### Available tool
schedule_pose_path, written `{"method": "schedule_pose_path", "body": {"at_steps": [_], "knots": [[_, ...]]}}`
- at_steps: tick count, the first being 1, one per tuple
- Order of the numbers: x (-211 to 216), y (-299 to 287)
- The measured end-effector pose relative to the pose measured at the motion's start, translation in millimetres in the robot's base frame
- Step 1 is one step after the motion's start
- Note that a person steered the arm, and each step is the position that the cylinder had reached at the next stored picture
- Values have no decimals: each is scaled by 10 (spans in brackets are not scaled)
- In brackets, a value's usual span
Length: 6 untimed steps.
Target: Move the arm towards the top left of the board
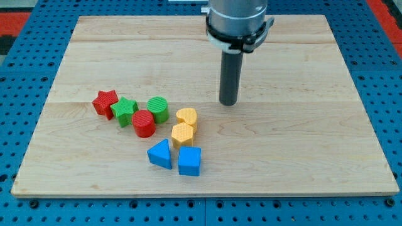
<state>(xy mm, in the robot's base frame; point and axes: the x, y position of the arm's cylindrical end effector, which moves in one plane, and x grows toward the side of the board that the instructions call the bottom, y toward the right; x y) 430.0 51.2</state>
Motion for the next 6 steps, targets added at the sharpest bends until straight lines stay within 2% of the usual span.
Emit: {"method": "schedule_pose_path", "body": {"at_steps": [2, 4, 5, 6], "knots": [[-403, 111], [-1201, -2122], [-1325, -3183], [-378, -3557]]}}
